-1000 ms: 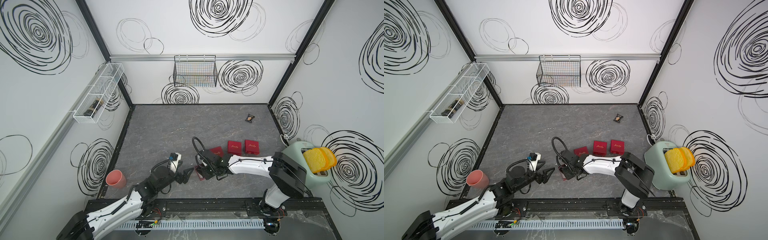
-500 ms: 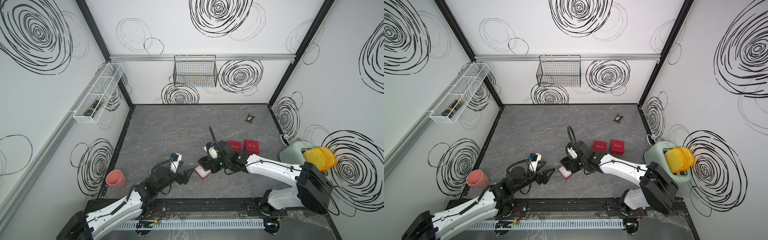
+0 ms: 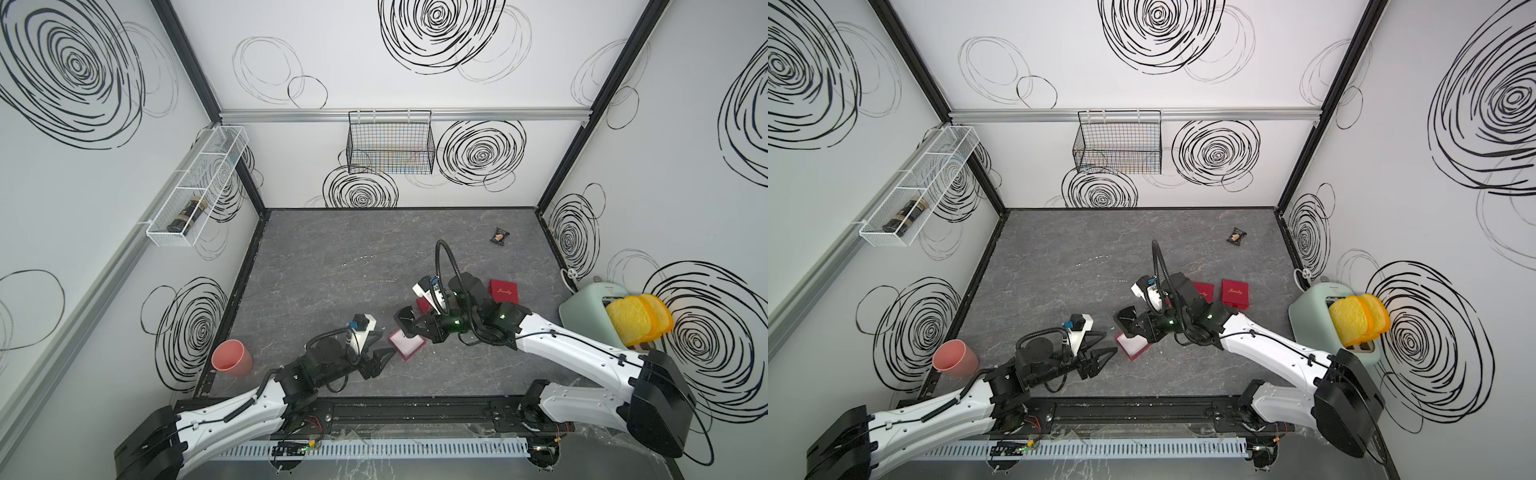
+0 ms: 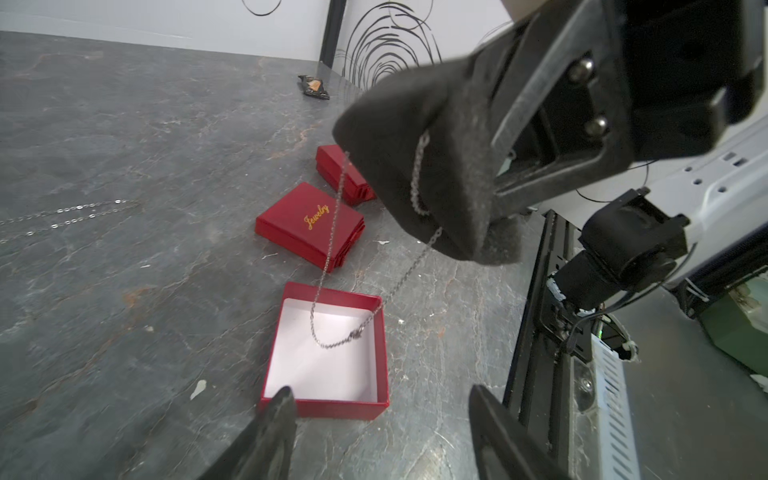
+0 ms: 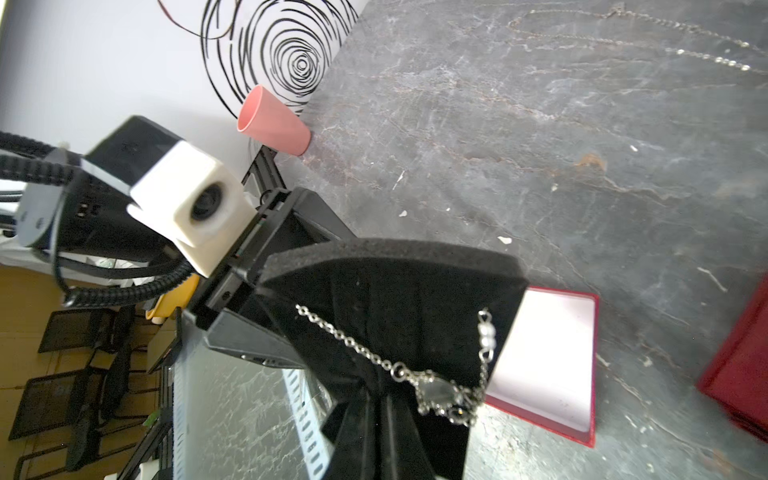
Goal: Take the necklace out of the lift-off lid jewelry box
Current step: Take out the inner lining from the jewelry box, then pick up the necklace from the inner lining.
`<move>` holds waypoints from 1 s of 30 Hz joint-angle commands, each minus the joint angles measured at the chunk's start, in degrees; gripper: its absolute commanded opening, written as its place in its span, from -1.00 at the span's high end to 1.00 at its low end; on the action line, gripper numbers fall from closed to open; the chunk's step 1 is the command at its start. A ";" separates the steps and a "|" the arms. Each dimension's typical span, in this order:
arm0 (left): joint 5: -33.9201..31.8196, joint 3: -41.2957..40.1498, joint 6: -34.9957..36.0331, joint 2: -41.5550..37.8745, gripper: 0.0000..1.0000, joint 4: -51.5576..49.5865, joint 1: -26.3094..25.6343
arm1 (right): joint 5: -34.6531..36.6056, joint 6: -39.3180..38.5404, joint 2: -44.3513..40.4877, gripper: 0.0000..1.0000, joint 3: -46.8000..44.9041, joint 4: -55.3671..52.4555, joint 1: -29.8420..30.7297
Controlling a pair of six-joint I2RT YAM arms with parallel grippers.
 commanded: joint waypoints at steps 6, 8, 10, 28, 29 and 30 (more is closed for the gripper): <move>-0.41 3.32 4.12 2.87 -0.25 9.67 -1.08 | -4.70 0.95 -2.54 0.82 -0.92 3.42 -0.20; -0.26 3.80 4.95 3.84 -0.19 10.89 -1.08 | -5.28 1.36 -2.73 0.82 -1.10 4.08 -0.20; 0.40 4.44 5.67 5.02 -0.16 11.74 -1.09 | -5.55 1.57 -2.99 0.82 -1.26 4.52 -0.19; 2.01 7.14 6.98 12.88 0.19 17.07 -1.96 | -7.45 2.27 -5.06 0.81 -2.59 6.50 -0.20; 1.75 7.28 7.06 13.08 0.19 17.23 -1.96 | -7.59 2.34 -5.15 0.81 -2.75 6.86 -0.20; 1.75 7.36 7.10 13.17 0.19 17.54 -1.96 | -7.78 2.36 -5.23 0.81 -2.85 7.00 -0.20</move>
